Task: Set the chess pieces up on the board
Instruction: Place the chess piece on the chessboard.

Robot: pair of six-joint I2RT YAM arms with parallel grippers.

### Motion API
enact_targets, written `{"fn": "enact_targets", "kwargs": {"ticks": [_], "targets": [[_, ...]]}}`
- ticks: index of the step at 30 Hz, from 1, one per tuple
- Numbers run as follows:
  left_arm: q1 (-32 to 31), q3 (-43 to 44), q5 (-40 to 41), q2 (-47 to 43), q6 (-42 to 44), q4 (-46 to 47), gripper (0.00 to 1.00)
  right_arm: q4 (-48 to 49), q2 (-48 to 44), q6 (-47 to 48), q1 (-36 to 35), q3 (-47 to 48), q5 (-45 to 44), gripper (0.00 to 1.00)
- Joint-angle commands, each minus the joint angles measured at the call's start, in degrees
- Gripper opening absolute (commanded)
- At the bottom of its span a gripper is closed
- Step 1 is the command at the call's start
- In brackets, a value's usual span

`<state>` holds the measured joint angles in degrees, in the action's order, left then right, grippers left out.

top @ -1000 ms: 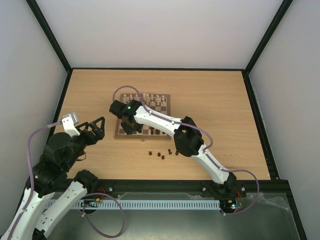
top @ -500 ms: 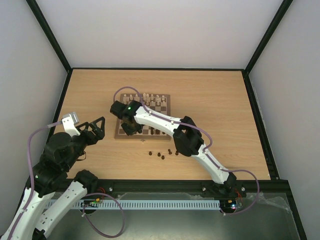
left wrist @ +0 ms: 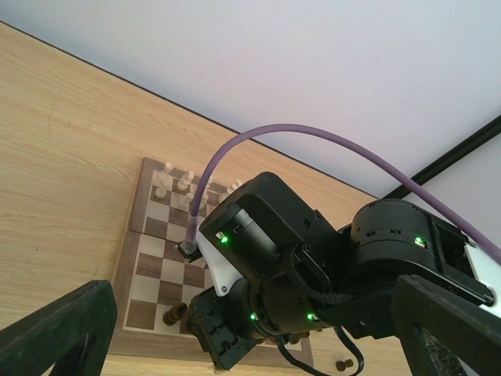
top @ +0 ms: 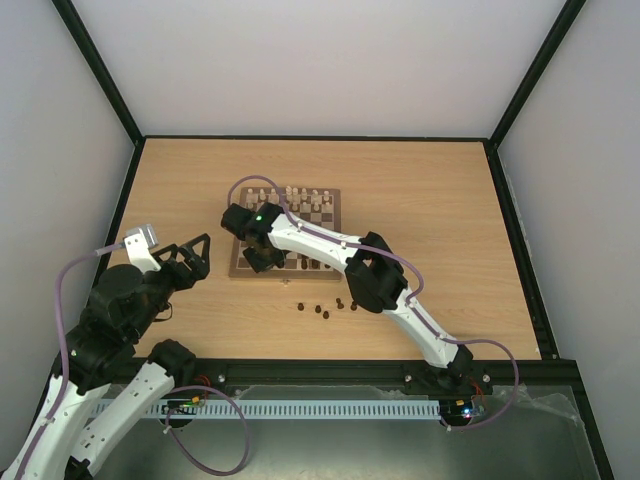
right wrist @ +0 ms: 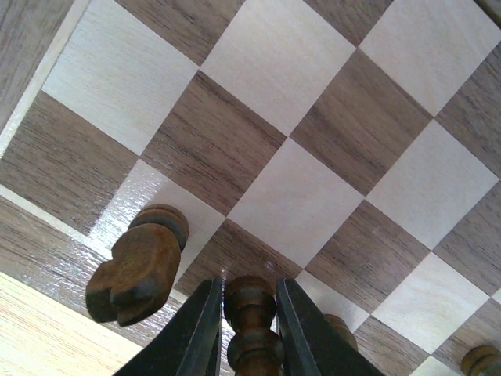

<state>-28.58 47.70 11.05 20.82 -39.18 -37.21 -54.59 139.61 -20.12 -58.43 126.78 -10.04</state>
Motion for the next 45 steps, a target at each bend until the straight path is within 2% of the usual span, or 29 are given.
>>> {"fn": "enact_targets", "kwargs": {"ticks": [1,5,45], "targets": [[0.37,-0.42,0.59,0.19,0.54,0.74,0.99,-1.22,0.07,0.12,0.17,-0.39,0.79,0.21],[0.37,-0.41,0.64,0.19,0.45,0.79,0.99,-1.05,-0.12,0.08,0.05,-0.39,0.90,0.24],[0.37,-0.82,-0.59,-0.07,0.27,1.27,0.99,-4.64,-6.17,-2.79,-2.78,-1.14,-3.57,0.30]]}}
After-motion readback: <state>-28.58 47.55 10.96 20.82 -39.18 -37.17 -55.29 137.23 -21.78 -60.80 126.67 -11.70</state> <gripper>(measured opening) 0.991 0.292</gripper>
